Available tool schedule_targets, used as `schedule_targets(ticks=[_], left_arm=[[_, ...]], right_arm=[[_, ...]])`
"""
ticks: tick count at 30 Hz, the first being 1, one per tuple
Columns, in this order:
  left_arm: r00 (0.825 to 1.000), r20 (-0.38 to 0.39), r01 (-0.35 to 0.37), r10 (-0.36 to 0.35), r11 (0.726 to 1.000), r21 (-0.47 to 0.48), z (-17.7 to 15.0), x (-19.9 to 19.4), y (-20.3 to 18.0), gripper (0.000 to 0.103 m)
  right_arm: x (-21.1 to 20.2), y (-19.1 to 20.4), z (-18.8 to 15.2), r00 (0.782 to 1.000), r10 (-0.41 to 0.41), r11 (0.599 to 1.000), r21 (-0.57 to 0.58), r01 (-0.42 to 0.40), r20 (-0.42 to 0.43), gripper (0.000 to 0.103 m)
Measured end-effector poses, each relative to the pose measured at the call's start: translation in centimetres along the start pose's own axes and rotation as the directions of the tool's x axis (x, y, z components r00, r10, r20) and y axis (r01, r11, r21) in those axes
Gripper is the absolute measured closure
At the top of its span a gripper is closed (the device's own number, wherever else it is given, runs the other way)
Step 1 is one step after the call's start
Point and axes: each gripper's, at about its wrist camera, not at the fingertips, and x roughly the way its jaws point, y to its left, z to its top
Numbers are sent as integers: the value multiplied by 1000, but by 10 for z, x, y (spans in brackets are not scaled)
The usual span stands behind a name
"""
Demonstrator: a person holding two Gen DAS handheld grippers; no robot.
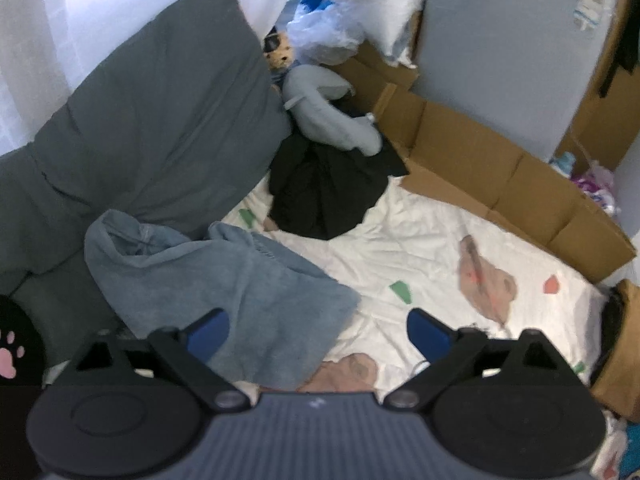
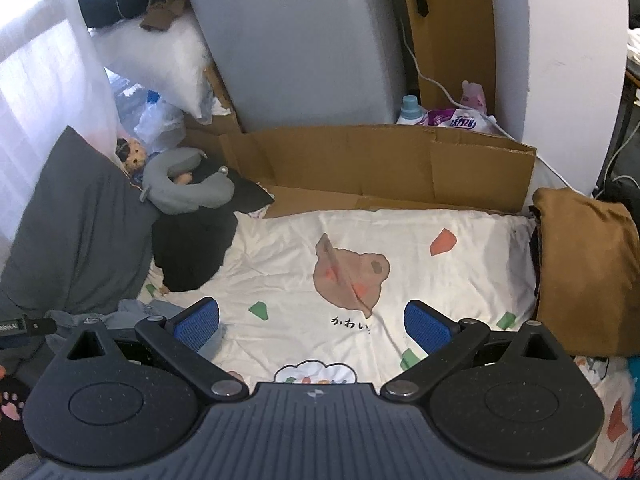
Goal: Fold clothes
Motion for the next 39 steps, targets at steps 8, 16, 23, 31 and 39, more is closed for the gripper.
schedule_targets(ticks=[8,16,23,31,39], left_arm=[[999,-43,-28,26,999,-43,-5,49,22,7],[994,-97,-59,52,995,-76,-21,104,46,12],[990,-121,-84,68,988,-130,-44,145,66,14],[989,-124,-104,80,975,-198,-67,179,88,14],[981,-153,-154,119,956,-250,-96,212,117,14]], right_arm=[[46,6,-4,1000,-22,999,-46,21,-22,2],[93,9,-19,999,-19,997,-70,16,-41,2],[143,20,-42,993,28,989,-142,-44,-115,3],[201,48,-68,973,116,970,-187,-154,-200,3],[256,84,-101,942,165,940,-243,-240,-293,6]])
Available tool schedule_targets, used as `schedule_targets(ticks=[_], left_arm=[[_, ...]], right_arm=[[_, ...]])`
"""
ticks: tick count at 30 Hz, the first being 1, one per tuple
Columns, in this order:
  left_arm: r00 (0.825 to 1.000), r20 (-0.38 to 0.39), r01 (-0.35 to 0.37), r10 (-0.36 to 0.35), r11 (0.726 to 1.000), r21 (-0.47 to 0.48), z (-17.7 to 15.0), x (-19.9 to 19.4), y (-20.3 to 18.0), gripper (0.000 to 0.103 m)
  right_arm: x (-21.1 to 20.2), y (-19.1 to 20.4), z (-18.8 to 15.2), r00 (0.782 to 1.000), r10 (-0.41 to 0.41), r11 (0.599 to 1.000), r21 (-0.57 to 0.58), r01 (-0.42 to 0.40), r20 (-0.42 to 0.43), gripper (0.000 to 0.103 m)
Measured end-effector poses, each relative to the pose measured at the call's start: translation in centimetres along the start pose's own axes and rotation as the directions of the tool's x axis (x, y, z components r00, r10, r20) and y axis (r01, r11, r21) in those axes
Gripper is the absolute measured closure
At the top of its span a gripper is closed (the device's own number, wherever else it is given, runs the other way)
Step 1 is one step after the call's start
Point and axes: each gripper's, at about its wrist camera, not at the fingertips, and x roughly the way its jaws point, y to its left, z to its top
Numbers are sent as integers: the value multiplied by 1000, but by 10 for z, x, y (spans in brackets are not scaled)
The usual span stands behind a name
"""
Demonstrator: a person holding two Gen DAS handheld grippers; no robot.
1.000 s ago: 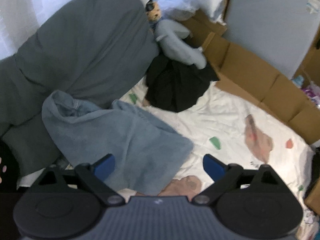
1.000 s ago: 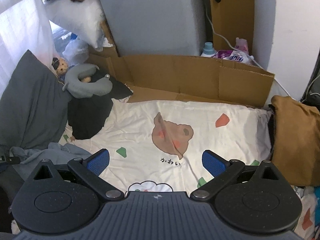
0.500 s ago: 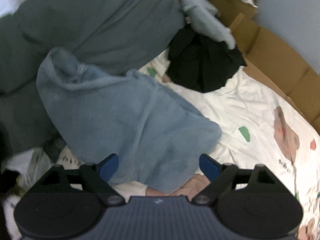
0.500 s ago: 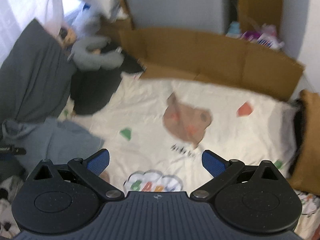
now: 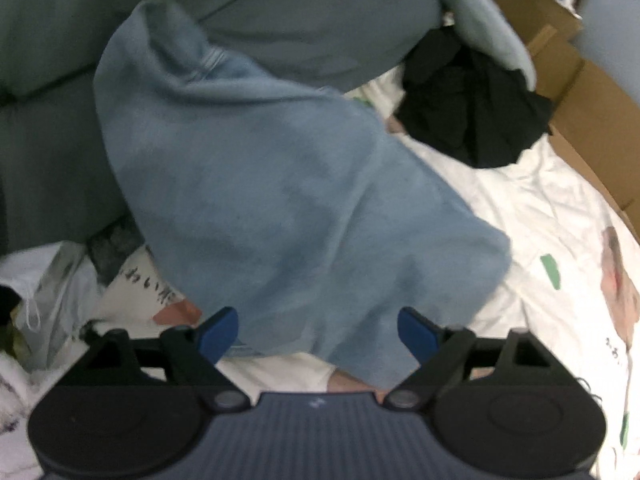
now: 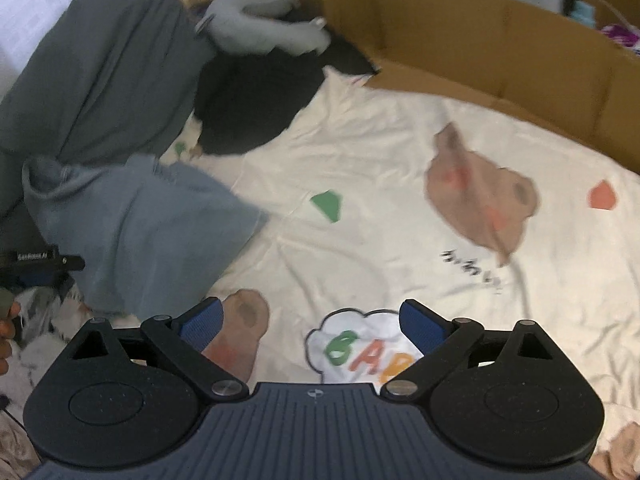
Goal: Fold clothes
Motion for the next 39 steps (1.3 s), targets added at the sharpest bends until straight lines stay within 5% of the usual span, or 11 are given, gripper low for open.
schedule_targets(ticks=[9,15,19,20,22,25,28,32,39], left_arm=[[999,-33,1,-6,989,-146,-17,40,33,14],[997,-14,71,-77,963,-260,-23,62,51,10],[993,21,113,-112,953,-282,-24,70,54,17],[993,18,114,-114,952,-283,-24,71,54,21],[993,13,113,-114,955,-275,-24,73,54,49],[991,50,132,-123,957,-258,-24,66,57,67],[988,69,154,-142,957,-245,-21,59,58,81],[974,106,218,-199,950,-225,-15,44,55,87],[923,167,368,-346,922,-123,-5,1,19,88]], right_arm=[[54,39,-8,995,103,992,-77,-104,-11,6],[77,55,-8,989,145,986,-74,-147,-26,6],[85,65,-11,987,158,984,-81,-160,-40,6],[86,67,-12,986,160,983,-86,-163,-41,6],[87,72,-14,985,166,981,-93,-169,-44,6],[90,78,-14,980,193,977,-85,-197,-56,19],[94,85,-15,972,226,968,-96,-232,-63,19],[97,96,-14,969,239,960,-136,-246,-62,19],[99,120,-9,953,298,936,-178,-303,-57,19]])
